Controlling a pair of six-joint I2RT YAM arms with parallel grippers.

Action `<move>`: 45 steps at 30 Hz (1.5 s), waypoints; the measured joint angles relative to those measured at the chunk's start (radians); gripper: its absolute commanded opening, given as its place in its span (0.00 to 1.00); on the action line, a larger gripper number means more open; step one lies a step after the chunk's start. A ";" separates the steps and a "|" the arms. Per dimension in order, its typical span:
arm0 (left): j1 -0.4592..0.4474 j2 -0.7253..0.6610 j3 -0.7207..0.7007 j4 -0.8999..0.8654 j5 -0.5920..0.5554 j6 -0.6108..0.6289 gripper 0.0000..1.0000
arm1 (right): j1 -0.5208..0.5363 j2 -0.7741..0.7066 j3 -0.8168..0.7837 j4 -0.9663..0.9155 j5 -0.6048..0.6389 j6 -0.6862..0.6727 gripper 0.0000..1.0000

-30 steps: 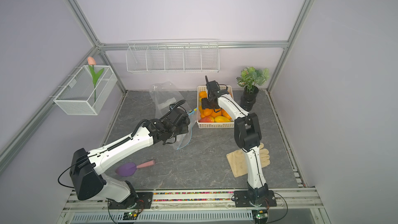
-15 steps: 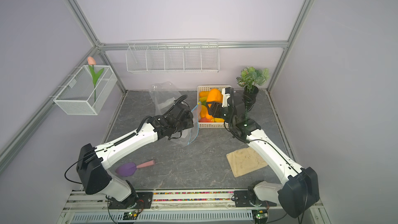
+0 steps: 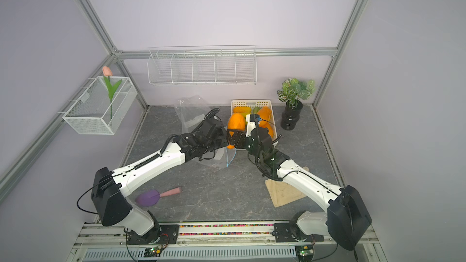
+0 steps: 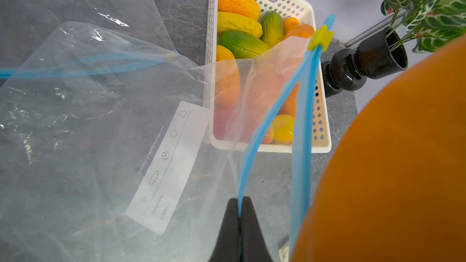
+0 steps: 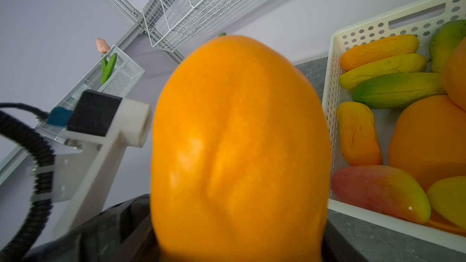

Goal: Place the mango in a zip-top bag and seal the zipper
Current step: Place the mango in the zipper food storage bag.

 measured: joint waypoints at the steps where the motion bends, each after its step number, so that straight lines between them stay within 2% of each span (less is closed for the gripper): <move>1: 0.001 -0.002 0.000 0.003 0.002 0.000 0.00 | 0.001 0.011 -0.012 0.013 0.014 -0.004 0.45; 8: 0.009 -0.060 0.000 0.005 0.014 0.000 0.00 | 0.002 0.039 -0.031 0.021 0.111 -0.047 0.45; 11: 0.021 -0.086 0.000 0.011 0.030 0.000 0.00 | 0.002 0.039 -0.031 0.022 0.139 -0.060 0.49; 16: 0.045 -0.100 0.000 0.018 0.064 0.000 0.00 | 0.010 0.040 -0.031 0.047 0.145 -0.079 0.64; 22: 0.074 -0.100 0.000 0.024 0.101 -0.008 0.00 | 0.058 0.040 -0.031 0.126 0.114 -0.125 0.72; 26: 0.091 -0.107 -0.004 0.043 0.126 -0.019 0.00 | 0.060 0.049 -0.031 0.168 0.090 -0.149 0.91; 30: 0.097 -0.132 -0.016 0.053 0.135 -0.034 0.00 | 0.060 0.076 -0.029 0.171 0.081 -0.160 0.99; 40: 0.137 -0.175 -0.046 0.069 0.163 -0.049 0.00 | 0.058 0.051 -0.028 0.143 0.067 -0.173 0.99; 45: 0.162 -0.188 -0.048 0.069 0.184 -0.048 0.00 | 0.020 -0.028 0.018 -0.005 0.066 -0.171 0.95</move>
